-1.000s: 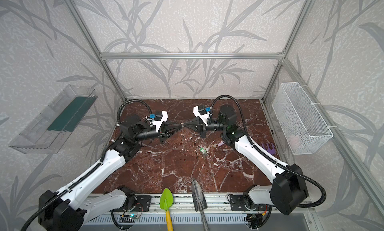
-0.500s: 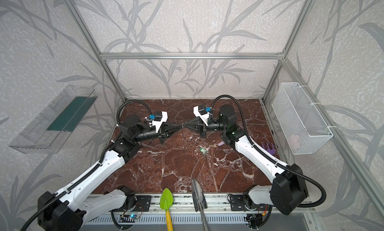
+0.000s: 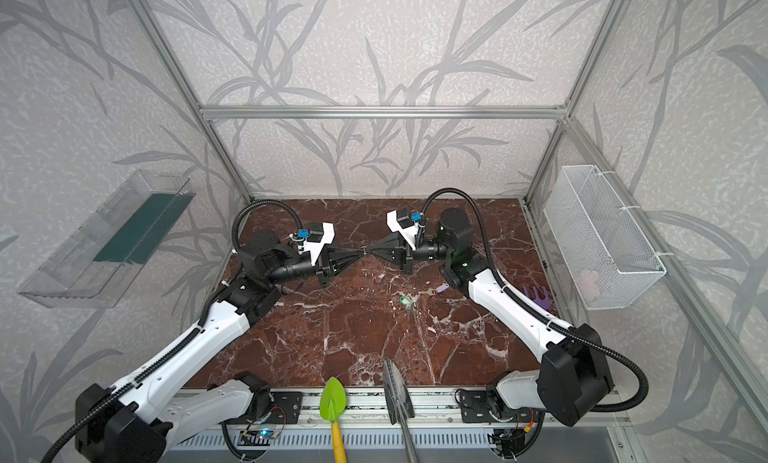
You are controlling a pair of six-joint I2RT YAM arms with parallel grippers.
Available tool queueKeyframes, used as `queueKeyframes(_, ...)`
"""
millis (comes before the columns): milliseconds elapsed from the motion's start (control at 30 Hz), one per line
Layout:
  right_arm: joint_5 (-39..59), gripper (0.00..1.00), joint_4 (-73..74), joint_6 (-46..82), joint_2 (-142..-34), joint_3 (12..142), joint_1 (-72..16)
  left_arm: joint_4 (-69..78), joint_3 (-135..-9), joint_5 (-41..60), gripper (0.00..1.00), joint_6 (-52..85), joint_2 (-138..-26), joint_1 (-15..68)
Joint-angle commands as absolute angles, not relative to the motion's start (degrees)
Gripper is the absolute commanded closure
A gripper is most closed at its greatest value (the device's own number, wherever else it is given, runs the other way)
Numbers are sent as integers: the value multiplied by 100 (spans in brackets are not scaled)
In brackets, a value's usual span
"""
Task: Put the keys on the keyring
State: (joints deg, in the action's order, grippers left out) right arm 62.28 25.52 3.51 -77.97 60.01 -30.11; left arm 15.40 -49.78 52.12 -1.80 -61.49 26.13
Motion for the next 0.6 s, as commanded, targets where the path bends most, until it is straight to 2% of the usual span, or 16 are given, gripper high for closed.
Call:
queueKeyframes(0, 6403, 100, 2822, 439, -7844, 6185, -3001, 1705, -5077, 5231, 86, -249, -6152, 2599)
queueKeyframes(200, 6451, 100, 2838, 463, -7884, 6187, -3004, 1749, -5070, 5212, 86, -240, -6153, 2599)
queueKeyframes(500, 6424, 100, 2894, 488, -7910, 6154, -3001, 1661, -5067, 5040, 100, -189, -6176, 2598)
queueKeyframes(567, 6246, 100, 2771, 440, -7893, 6178, -2995, 1524, -5078, 4879, 100, -185, -6162, 2601)
